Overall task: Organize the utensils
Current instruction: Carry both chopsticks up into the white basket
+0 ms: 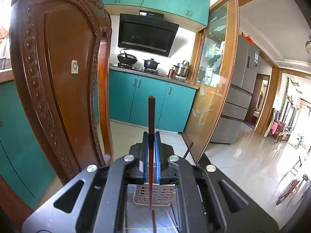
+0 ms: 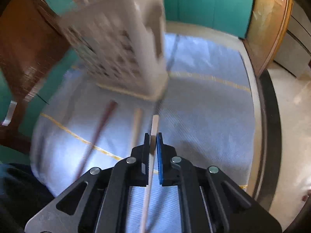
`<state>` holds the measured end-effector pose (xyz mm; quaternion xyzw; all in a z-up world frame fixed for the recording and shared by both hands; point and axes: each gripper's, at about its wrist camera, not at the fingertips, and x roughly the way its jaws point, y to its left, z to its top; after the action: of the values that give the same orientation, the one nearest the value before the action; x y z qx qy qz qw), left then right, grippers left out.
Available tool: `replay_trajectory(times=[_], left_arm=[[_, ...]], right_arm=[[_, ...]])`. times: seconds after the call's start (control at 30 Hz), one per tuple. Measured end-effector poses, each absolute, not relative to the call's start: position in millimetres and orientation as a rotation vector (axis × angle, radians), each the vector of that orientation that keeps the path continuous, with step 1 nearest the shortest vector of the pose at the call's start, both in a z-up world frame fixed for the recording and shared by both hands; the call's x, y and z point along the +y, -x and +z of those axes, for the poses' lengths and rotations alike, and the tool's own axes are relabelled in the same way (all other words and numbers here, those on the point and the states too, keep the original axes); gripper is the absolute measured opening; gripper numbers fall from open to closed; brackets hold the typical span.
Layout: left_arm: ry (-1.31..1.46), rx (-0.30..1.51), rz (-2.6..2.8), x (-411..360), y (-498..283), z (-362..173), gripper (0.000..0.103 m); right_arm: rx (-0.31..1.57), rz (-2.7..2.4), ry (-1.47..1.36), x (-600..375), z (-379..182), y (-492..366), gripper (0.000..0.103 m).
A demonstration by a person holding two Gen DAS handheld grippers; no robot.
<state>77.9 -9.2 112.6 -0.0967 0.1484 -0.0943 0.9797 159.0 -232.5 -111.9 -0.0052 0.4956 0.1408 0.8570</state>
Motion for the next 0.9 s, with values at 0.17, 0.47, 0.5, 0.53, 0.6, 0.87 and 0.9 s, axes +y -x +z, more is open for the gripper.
replay_trajectory(times=[0.17,0.47,0.5,0.53,0.6,0.87,0.9], left_arm=[[0.198,0.275,-0.185,-5,-76,126,0.007],[0.282,0.171,-0.165,1,-87,141,0.007],[0.304,0.166,-0.160,2,-94,137,0.007],[0.317,0.166,-0.156,2,-99,134,0.007],[0.331,0.177,-0.137,0,-114,126,0.007],[0.325,0.261,-0.089,-12,-164,99,0.007],[0.321,0.274,-0.084,-14,-169,95,0.007]], right_arm=[[0.834,0.427,-0.074,-240,-19,-123,0.006],[0.448,0.509,-0.271,-262,127,-128,0.006],[0.394,0.492,-0.295,-266,143,-133,0.006],[0.354,0.486,-0.323,-269,155,-138,0.006],[0.321,0.474,-0.351,-273,167,-149,0.006],[0.277,0.388,-0.301,-270,173,-177,0.006],[0.270,0.382,-0.299,-268,166,-179,0.006]])
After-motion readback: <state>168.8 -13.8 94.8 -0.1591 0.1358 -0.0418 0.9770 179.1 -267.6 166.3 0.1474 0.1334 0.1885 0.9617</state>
